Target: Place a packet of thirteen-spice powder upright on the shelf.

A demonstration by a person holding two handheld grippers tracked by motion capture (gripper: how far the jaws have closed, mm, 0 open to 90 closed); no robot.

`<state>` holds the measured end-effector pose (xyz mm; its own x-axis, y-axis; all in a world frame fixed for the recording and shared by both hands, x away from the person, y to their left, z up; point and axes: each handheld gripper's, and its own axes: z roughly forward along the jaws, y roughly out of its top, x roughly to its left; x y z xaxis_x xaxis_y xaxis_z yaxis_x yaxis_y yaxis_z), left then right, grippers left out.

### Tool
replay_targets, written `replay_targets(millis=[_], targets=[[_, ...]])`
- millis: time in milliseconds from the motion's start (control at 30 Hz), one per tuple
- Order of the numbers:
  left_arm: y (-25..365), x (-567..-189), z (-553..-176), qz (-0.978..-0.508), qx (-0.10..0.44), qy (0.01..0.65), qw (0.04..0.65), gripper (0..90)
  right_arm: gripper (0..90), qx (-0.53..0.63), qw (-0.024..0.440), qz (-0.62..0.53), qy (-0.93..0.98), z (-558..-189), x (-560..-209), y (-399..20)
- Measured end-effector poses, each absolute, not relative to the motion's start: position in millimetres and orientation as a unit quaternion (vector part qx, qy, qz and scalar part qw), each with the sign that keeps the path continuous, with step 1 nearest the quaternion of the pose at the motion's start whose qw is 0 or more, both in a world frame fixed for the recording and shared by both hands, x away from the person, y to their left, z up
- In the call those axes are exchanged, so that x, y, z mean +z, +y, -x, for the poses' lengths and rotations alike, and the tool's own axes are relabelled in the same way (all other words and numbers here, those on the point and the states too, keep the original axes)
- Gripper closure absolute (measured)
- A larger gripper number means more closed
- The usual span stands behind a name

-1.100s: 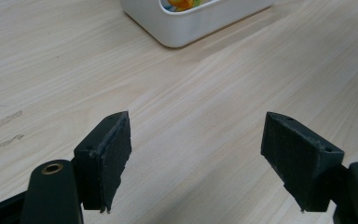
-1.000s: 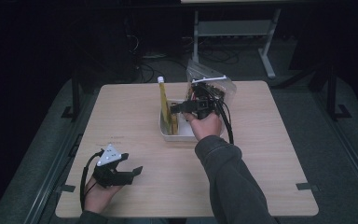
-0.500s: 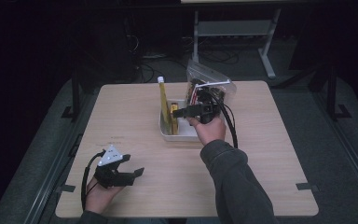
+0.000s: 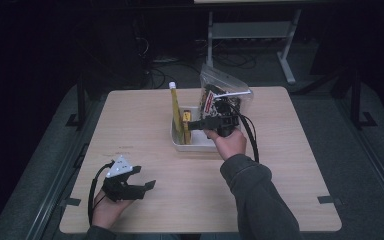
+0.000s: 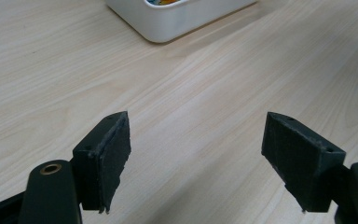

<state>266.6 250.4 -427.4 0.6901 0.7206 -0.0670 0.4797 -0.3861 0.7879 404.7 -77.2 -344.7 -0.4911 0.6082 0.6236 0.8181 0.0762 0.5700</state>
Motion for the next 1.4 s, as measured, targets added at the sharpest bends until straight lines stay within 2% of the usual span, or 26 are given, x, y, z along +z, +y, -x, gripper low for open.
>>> replay_targets(millis=[1400], targets=[[245.7,-430.1,-267.1,-0.827,0.139,0.36,0.41,22.8,39.4,-0.483,0.148,0.491,-0.71,-372.4,-386.0,-145.7]])
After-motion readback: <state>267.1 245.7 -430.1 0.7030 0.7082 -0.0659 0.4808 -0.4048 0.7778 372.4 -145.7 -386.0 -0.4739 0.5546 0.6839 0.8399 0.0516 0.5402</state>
